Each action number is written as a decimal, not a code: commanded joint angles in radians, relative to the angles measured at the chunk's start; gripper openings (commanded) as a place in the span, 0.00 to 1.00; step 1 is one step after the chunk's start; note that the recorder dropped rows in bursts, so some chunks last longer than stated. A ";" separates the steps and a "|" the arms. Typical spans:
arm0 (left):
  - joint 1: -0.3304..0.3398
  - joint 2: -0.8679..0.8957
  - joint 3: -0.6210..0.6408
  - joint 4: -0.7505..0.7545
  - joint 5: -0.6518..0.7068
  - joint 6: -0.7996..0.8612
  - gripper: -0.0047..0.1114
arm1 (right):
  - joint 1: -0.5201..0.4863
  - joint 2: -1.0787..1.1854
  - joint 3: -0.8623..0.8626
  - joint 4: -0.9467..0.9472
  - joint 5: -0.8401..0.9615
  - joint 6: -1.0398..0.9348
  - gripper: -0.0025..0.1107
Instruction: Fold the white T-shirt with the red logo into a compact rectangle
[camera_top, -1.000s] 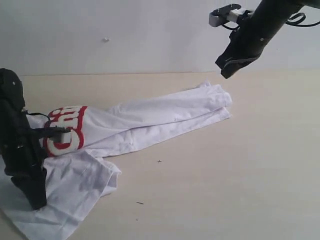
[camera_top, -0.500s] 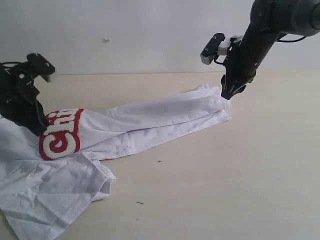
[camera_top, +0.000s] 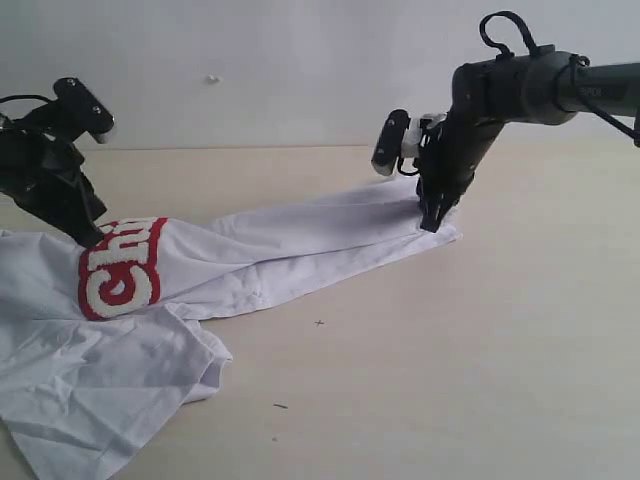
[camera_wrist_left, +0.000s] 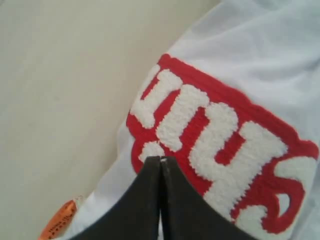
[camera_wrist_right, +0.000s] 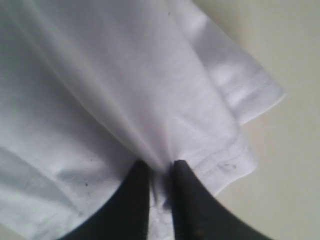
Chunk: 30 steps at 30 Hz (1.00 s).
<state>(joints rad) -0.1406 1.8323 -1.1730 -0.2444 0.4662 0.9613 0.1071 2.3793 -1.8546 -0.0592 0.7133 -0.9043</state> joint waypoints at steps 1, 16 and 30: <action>0.003 0.019 -0.002 -0.007 -0.062 0.020 0.04 | 0.009 -0.030 0.003 -0.008 -0.106 -0.007 0.02; 0.003 0.056 -0.002 -0.007 -0.184 0.033 0.04 | 0.009 0.022 0.001 0.171 -0.687 -0.009 0.29; 0.001 0.064 -0.002 -0.050 -0.009 0.033 0.04 | -0.015 -0.036 0.001 0.169 -0.353 0.236 0.11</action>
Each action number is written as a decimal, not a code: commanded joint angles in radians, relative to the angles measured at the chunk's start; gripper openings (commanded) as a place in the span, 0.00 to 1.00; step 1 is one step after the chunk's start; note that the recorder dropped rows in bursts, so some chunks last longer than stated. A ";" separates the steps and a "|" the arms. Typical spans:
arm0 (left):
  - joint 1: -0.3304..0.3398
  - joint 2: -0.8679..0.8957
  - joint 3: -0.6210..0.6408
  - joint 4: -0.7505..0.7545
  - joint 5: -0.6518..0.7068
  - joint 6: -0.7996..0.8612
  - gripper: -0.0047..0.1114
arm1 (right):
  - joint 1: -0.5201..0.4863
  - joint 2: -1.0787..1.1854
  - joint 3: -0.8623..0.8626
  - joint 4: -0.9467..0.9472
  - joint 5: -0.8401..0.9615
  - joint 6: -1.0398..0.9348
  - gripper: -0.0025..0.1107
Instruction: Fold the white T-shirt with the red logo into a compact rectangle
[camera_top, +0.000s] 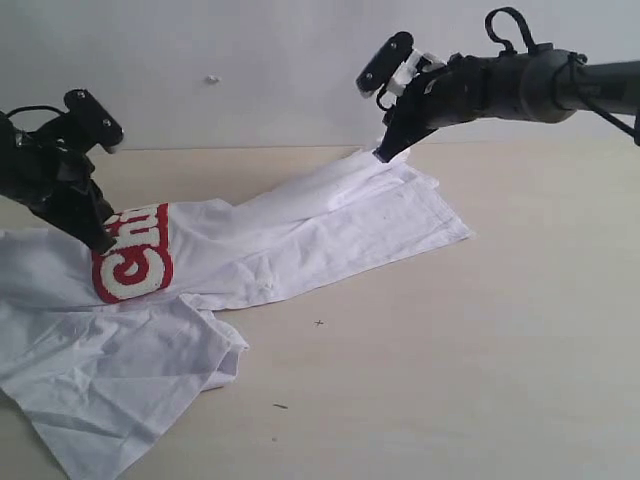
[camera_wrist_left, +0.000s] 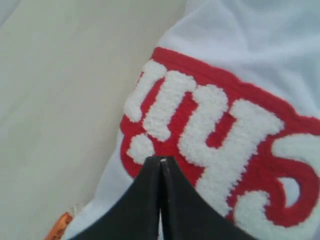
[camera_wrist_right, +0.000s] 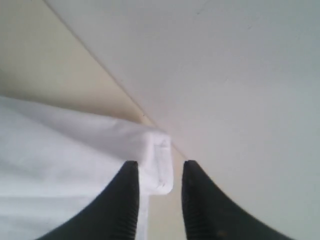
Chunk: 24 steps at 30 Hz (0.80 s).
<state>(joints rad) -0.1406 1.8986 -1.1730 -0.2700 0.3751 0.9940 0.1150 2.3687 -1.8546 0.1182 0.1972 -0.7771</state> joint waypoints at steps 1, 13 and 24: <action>0.001 -0.003 -0.002 -0.032 0.101 0.001 0.04 | -0.031 -0.026 0.001 -0.013 0.189 0.144 0.06; 0.001 -0.003 -0.002 -0.147 0.188 0.086 0.04 | -0.080 0.117 -0.071 -0.014 0.132 0.336 0.02; 0.001 -0.003 -0.002 -0.187 0.156 0.127 0.04 | -0.080 0.238 -0.329 -0.118 0.641 0.389 0.02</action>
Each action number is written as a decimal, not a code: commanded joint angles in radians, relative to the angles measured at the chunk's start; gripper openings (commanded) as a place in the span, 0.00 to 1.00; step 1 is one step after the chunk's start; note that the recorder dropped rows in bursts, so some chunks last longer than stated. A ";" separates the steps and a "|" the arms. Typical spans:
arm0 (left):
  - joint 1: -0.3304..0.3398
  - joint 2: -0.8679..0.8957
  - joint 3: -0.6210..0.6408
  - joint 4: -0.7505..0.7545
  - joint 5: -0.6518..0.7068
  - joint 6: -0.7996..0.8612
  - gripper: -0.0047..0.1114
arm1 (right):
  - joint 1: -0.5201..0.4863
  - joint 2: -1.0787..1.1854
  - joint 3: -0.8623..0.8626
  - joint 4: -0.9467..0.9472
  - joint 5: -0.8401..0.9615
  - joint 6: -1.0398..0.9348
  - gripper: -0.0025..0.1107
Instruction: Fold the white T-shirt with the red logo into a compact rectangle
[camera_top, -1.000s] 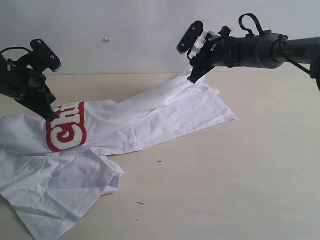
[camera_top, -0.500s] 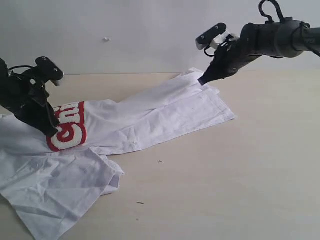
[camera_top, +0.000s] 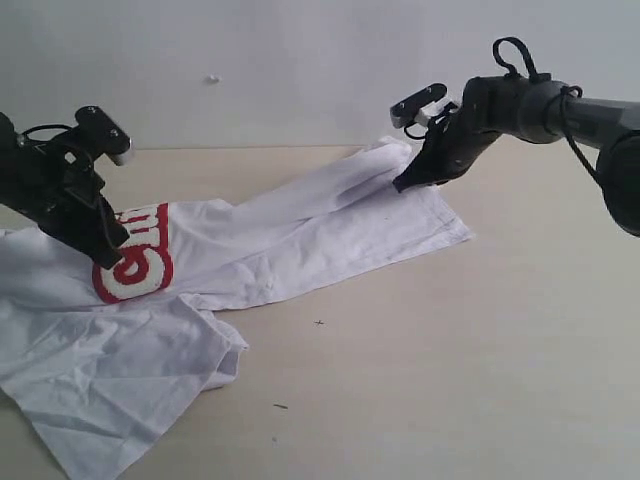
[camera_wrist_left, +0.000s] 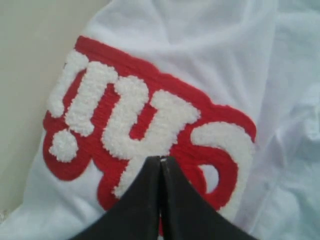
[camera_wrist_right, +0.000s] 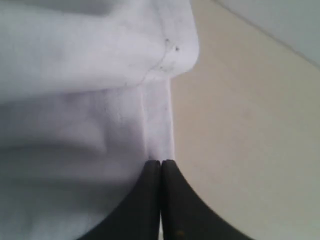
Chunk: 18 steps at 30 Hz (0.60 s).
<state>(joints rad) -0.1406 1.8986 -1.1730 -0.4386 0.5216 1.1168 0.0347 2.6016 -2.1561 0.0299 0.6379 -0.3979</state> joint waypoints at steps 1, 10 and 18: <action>0.001 -0.003 -0.002 -0.019 0.025 0.005 0.04 | 0.000 0.004 -0.028 -0.055 0.250 0.010 0.02; 0.001 -0.033 -0.002 -0.030 0.103 -0.025 0.04 | 0.000 -0.037 0.042 -0.135 0.551 0.078 0.02; 0.001 -0.035 -0.002 -0.057 0.134 -0.025 0.04 | 0.000 -0.239 0.321 -0.147 0.583 0.069 0.02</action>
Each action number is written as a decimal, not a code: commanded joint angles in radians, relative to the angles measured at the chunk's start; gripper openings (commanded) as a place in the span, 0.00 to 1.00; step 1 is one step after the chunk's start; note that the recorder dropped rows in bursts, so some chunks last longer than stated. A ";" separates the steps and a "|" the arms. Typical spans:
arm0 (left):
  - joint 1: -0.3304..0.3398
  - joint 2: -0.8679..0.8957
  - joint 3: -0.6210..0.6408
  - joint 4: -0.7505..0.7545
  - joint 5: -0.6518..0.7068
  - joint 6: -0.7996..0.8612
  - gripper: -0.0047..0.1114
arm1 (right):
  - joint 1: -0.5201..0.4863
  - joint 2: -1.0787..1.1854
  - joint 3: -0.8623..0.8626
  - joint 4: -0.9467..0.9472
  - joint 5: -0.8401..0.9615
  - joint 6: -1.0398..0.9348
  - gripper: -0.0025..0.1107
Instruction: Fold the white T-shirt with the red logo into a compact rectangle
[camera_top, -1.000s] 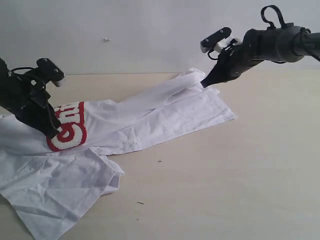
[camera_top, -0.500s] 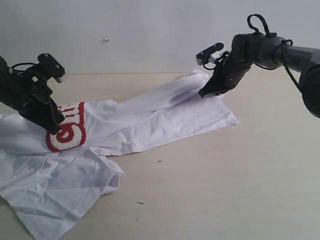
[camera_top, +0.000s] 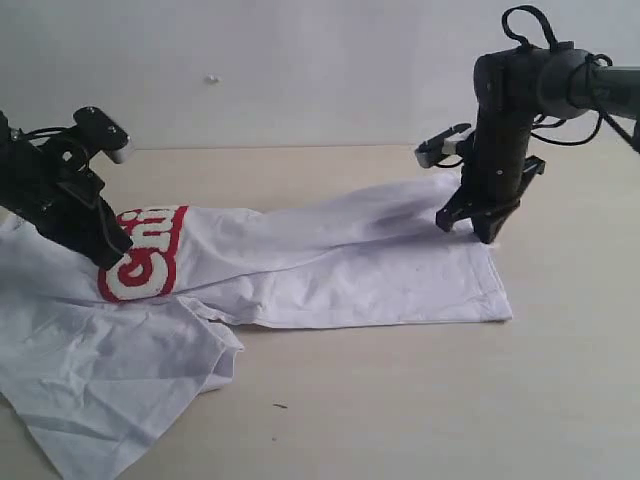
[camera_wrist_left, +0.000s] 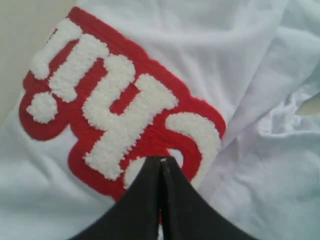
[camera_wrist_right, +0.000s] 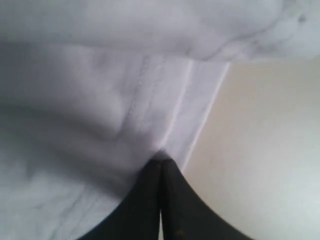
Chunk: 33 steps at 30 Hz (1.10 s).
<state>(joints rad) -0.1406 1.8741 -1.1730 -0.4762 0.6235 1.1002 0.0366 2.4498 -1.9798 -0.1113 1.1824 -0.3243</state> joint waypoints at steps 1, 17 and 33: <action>0.001 -0.011 -0.002 -0.019 0.051 -0.012 0.04 | -0.002 -0.111 0.190 -0.013 0.039 -0.005 0.02; -0.155 -0.011 0.217 0.116 0.152 -0.138 0.04 | 0.001 -0.308 0.396 0.403 -0.341 -0.120 0.02; -0.257 0.024 0.291 0.330 0.494 -0.279 0.04 | -0.013 -0.206 0.286 0.060 -0.718 0.223 0.36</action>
<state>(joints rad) -0.3933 1.8934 -0.8877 -0.1541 1.0408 0.8336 0.0315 2.2454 -1.6534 -0.0473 0.4426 -0.1330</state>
